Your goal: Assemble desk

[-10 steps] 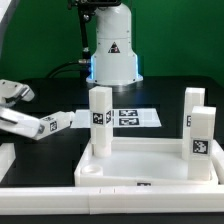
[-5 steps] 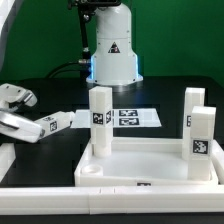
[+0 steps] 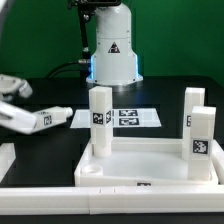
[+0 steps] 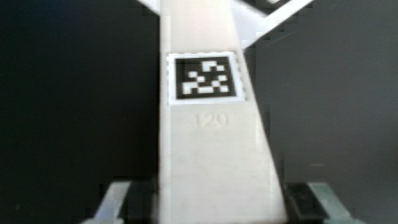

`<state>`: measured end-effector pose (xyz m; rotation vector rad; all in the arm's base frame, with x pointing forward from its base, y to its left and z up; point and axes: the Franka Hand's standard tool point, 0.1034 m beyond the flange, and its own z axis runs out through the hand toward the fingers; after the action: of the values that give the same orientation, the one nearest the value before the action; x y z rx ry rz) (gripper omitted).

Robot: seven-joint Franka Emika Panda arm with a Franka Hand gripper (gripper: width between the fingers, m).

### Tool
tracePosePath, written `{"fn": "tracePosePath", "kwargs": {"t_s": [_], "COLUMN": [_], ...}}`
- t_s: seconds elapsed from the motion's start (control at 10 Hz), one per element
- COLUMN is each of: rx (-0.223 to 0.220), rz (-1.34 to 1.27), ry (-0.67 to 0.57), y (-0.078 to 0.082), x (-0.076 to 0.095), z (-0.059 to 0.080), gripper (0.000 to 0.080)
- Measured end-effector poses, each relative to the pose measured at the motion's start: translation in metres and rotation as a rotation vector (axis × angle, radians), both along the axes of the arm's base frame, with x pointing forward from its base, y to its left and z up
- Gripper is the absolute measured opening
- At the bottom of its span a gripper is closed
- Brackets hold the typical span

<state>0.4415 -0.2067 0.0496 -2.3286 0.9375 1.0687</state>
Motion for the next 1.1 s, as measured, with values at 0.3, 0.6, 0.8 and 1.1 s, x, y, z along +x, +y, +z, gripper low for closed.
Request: {"fn": "tracePosePath", "kwargs": {"t_s": [0.3,0.6,0.8,1.1], "rx": [-0.145,-0.294,-0.47,-0.645], "rz": [0.057,0.044,0.09,0.084], "ry": [-0.247,-0.389,-0.682,-0.841], "y": [-0.001,-0.003,0.01,0.007], "x": [0.028,0.042,0.111,0.116], "z": [0.047,0.048,0.107,0.106], "gripper": [0.0284,0.0285,0.0285,0.0285]}}
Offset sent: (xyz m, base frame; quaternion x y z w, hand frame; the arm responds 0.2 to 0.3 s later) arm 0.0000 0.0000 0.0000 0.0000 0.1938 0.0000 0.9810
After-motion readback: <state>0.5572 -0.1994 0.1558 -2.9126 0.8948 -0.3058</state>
